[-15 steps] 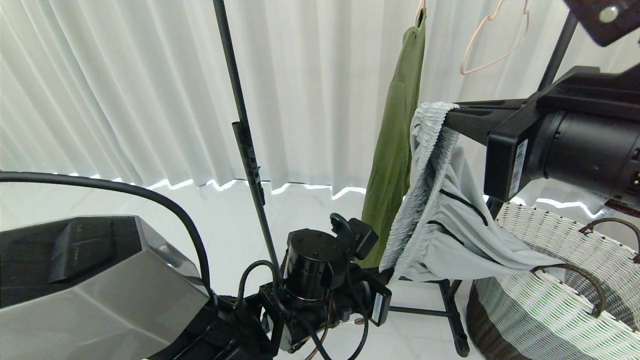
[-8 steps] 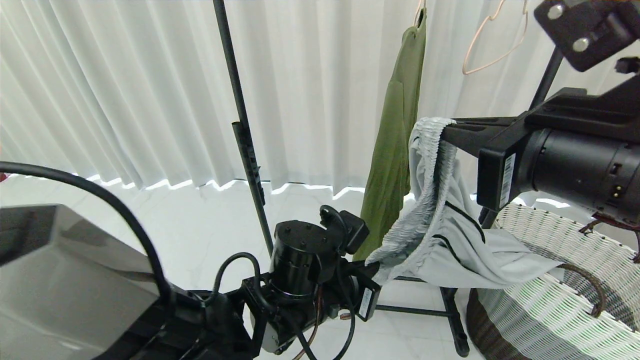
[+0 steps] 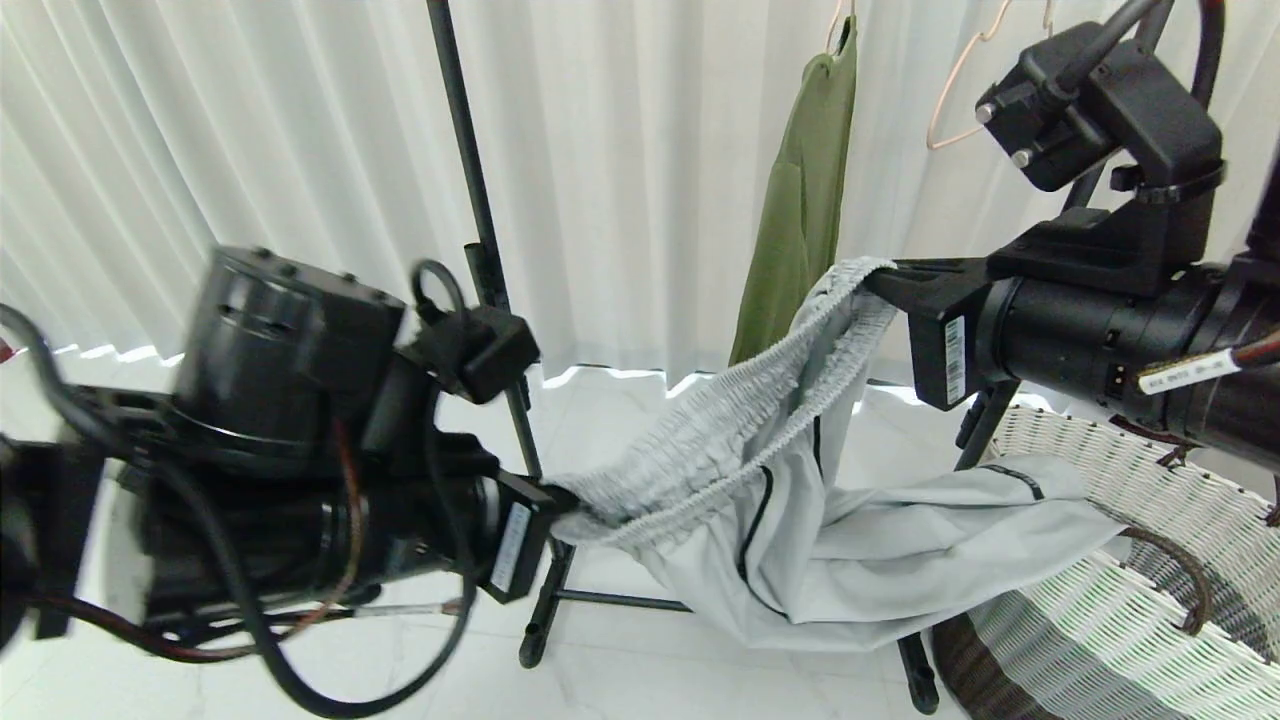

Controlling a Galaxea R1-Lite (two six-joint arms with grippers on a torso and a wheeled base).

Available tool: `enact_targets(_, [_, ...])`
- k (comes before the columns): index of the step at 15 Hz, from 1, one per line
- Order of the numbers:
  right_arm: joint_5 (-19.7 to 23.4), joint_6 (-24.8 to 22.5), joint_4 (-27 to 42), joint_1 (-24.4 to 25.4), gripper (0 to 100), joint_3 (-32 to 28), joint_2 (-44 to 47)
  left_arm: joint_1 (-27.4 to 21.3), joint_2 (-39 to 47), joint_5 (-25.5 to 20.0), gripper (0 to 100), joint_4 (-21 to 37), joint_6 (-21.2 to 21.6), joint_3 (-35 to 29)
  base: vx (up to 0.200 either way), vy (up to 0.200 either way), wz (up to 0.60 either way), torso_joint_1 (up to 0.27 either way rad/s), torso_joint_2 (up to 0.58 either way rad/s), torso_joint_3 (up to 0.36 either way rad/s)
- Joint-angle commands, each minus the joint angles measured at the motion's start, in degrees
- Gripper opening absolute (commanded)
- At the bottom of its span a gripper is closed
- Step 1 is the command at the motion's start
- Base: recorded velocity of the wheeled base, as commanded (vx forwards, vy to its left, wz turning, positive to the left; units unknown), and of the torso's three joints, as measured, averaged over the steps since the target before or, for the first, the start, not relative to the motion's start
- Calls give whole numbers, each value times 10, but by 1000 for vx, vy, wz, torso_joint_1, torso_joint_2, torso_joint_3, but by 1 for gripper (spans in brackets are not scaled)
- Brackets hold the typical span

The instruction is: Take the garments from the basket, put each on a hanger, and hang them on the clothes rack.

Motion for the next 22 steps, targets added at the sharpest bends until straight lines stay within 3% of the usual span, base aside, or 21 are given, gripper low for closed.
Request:
enact_targets(1, [-2,1,-6,-1,0,-2,5,36,-91,20,0,53,5,-51,0,0,0,0,0,0])
enact_targets(2, [-4,1,-8,-5,0,-4,-6,36,-100,74,0,63,27,-68,0,0,0,0,0,0])
enact_targets(4, [-17,0,-5,-17,0,-6,-33,34,-98,122,0,61,73,-117,0,0,0,0,0,0])
enact_targets(6, [-49,-5,-2,-33,0,-2,-67,-21,-92,122,0,61,86,-174,0,0,0,0,0,0])
enact_targets(8, [-53,-32,18,-36,0,-9,-95,-56,-79,125,0,61,95,-212,0,0,0,0,0,0])
enact_targets(10, [-52,-84,44,-39,0,-35,-111,-66,-63,145,0,61,136,-238,0,0,0,0,0,0])
enact_targets(13, [-51,-114,80,-38,0,-109,-106,-75,-52,178,0,61,165,-297,0,0,0,0,0,0])
enact_targets(16, [-51,-136,136,-30,0,-151,-113,-87,-62,203,0,61,204,-295,0,0,0,0,0,0])
enact_targets(18, [-52,-139,206,-12,0,-174,-135,-127,-59,247,0,61,221,-294,0,0,0,0,0,0])
enact_targets(20, [-52,-139,331,10,0,-218,-169,-176,-42,311,0,60,226,-299,0,0,0,0,0,0])
enact_targets(22, [-51,-139,448,37,0,-256,-198,-185,-26,322,0,32,229,-303,0,0,0,0,0,0])
